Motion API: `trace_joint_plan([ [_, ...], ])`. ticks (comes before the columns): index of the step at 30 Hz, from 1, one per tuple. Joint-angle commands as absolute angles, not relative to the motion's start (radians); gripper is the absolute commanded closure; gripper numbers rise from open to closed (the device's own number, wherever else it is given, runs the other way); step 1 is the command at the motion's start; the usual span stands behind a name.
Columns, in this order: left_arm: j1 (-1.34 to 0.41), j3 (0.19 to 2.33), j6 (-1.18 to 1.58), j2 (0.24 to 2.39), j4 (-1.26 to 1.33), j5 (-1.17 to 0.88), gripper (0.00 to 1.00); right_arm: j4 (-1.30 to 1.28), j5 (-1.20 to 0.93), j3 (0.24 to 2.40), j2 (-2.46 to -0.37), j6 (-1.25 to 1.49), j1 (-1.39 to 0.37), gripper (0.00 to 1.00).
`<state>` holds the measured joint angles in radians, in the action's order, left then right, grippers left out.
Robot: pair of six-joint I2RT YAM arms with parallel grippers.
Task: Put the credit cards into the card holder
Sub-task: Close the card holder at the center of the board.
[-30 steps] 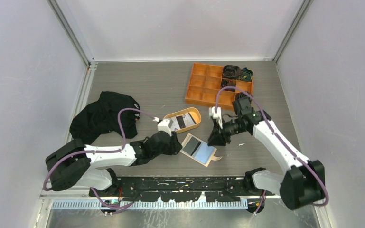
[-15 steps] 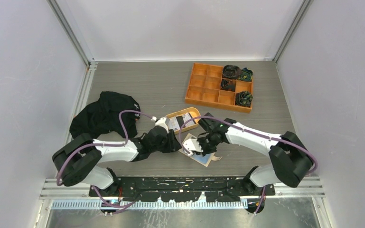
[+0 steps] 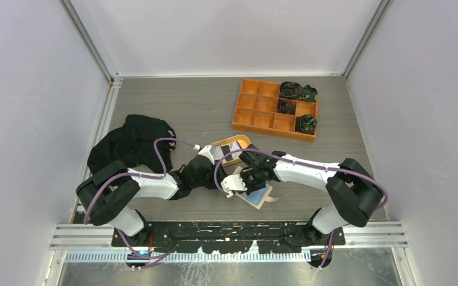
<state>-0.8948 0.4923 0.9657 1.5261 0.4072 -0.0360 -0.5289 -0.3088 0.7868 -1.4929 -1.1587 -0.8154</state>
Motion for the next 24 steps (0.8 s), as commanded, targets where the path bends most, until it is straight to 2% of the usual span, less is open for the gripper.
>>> trace_joint_plan([
  [1,-0.902,0.490,0.997,1.569,0.493,-0.106,0.65,-0.411,-0.215,0.794,-1.529,-1.134,-0.829,0.99],
  [7,-0.903,0.474,1.015,1.590,0.542,-0.122,0.67,-0.410,-0.207,0.802,-1.502,-1.101,-0.841,0.97],
  [12,-0.903,0.440,1.023,1.558,0.549,-0.098,0.67,-0.631,-0.353,0.838,-1.399,-1.201,-0.816,0.87],
  [15,-0.903,0.424,1.025,1.538,0.551,-0.087,0.67,-0.633,-0.408,0.828,-1.361,-1.194,-0.780,0.86],
  [24,-0.904,0.408,1.039,1.547,0.602,-0.091,0.67,-0.525,-0.292,0.814,-1.475,-1.131,-0.785,0.94],
])
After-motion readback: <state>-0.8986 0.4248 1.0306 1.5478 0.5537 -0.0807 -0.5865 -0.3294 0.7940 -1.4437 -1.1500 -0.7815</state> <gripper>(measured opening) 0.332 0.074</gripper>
